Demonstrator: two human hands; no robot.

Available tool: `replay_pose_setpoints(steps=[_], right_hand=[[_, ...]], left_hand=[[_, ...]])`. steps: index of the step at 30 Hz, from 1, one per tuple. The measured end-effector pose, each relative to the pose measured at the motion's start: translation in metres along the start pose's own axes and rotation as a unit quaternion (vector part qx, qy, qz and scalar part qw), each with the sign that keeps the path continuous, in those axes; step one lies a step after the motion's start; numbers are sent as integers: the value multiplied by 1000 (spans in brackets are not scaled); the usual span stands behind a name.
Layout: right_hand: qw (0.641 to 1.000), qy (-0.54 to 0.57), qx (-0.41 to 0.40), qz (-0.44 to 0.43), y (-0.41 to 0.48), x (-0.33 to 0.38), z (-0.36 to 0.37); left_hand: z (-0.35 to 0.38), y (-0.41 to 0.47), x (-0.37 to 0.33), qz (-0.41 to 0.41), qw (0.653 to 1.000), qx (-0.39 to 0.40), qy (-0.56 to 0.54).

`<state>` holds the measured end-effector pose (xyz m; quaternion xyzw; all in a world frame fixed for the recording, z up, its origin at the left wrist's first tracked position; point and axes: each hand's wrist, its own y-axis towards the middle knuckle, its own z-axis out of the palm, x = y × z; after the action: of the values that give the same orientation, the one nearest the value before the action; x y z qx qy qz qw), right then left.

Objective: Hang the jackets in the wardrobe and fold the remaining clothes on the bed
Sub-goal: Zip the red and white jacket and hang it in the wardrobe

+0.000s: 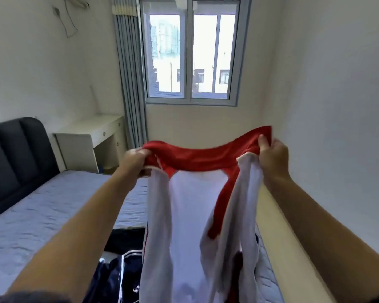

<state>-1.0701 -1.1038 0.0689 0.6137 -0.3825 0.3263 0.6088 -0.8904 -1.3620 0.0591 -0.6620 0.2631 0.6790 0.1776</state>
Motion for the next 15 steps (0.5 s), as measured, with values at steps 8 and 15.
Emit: replay_pose_setpoints(steps=[8,15], right_hand=[[869,-381,313,53,-64,-82,15],[958,-50,235,154,-73,-60,12]], left_hand=[[17,-27,76,-99,927,112,344],[33,-60,47,-144,988,54,-5]])
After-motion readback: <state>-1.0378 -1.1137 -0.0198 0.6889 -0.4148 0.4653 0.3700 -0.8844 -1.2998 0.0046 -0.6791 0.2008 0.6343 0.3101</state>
